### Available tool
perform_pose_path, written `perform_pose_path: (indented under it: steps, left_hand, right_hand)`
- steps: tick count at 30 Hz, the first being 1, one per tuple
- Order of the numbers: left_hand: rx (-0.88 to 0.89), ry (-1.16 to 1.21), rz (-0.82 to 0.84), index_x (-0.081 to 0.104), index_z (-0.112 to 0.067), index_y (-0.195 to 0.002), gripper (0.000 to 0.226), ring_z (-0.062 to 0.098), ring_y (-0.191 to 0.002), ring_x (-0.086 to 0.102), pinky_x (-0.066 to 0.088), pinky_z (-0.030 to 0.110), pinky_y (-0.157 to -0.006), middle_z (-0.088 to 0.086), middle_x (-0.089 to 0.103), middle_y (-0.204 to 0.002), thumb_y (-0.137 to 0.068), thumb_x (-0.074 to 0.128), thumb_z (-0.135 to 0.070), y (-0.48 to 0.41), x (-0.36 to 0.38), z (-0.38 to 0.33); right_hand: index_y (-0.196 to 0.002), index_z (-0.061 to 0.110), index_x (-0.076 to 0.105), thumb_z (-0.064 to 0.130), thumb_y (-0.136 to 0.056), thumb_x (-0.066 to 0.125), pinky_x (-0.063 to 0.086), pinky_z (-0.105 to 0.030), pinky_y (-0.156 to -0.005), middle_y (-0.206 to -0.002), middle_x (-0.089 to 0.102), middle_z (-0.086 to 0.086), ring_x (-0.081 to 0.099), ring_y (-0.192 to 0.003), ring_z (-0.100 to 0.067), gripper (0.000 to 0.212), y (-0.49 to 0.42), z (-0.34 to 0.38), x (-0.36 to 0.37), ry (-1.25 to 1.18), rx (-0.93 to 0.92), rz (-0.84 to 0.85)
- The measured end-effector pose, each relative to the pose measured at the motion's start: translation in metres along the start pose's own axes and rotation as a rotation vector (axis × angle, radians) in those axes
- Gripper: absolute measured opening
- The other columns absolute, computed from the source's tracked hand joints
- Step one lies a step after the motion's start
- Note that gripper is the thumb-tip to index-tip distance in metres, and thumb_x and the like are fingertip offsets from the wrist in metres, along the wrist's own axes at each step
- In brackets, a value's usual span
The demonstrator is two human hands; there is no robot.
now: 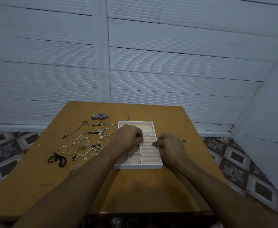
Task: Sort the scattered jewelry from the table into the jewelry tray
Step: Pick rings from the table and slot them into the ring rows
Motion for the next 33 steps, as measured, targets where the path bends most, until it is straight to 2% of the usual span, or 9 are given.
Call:
perform_pose_path:
  steps: [10,14,17,21,27,33]
  left_hand:
    - [-0.013,-0.017,0.01,0.074,-0.026,-0.091,0.011,0.013,-0.084,0.062,0.054,0.033,-0.072,-0.006,0.071,-0.092,-0.085,0.067,-0.033,-0.004,0.003,0.0]
    - [0.007,-0.005,0.007,0.073,-0.026,-0.091,0.01,0.013,-0.084,0.062,0.049,0.029,-0.066,-0.007,0.07,-0.089,-0.086,0.066,-0.031,-0.005,0.009,-0.007]
    - [0.014,-0.011,-0.008,0.073,-0.026,-0.09,0.011,0.015,-0.083,0.063,0.053,0.033,-0.07,-0.005,0.071,-0.087,-0.086,0.065,-0.031,-0.006,0.015,-0.012]
    - [0.067,-0.062,-0.051,0.073,-0.025,-0.094,0.014,0.017,-0.088,0.059,0.05,0.032,-0.07,-0.002,0.07,-0.09,-0.088,0.062,-0.031,-0.005,0.02,-0.02]
    - [0.132,-0.145,-0.081,0.073,-0.027,-0.101,0.019,0.019,-0.096,0.055,0.036,0.028,-0.064,-0.002,0.067,-0.095,-0.092,0.058,-0.033,-0.004,0.025,-0.028]
    - [0.216,-0.223,-0.002,0.071,-0.033,-0.112,0.024,0.023,-0.096,0.053,0.041,0.031,-0.07,0.0,0.07,-0.102,-0.095,0.054,-0.032,-0.004,0.027,-0.025]
  right_hand:
    - [-0.119,0.03,0.068,0.024,-0.095,0.054,0.041,-0.031,-0.082,-0.115,0.064,0.004,0.05,-0.102,-0.017,0.029,0.001,-0.003,0.003,0.005,0.035,0.023]
    - [-0.118,0.026,0.069,0.022,-0.095,0.052,0.044,-0.032,-0.08,-0.109,0.066,0.001,0.053,-0.1,-0.018,0.029,0.0,-0.007,0.001,-0.099,0.068,0.023]
    - [-0.119,0.023,0.068,0.02,-0.094,0.05,0.049,-0.036,-0.082,-0.104,0.068,0.0,0.056,-0.097,-0.019,0.031,0.001,-0.012,-0.006,-0.2,0.099,0.013]
    - [-0.114,0.021,0.07,0.014,-0.092,0.049,0.051,-0.035,-0.086,-0.107,0.069,0.002,0.059,-0.099,-0.017,0.031,0.004,-0.025,-0.014,-0.236,0.16,-0.035]
    - [-0.11,0.02,0.071,0.014,-0.092,0.05,0.052,-0.035,-0.087,-0.107,0.07,0.002,0.06,-0.099,-0.015,0.029,0.012,-0.037,-0.012,-0.235,0.19,-0.012]
    - [-0.11,0.019,0.071,0.013,-0.093,0.05,0.052,-0.032,-0.088,-0.108,0.069,0.002,0.06,-0.099,-0.014,0.027,0.015,-0.042,-0.012,-0.249,0.214,-0.009]
Point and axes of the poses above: each hand's wrist, its own y-axis away from the middle knuckle, its own x-axis out of the palm, z = x × y, the point moved 6 cm from there along -y, towards the middle knuckle
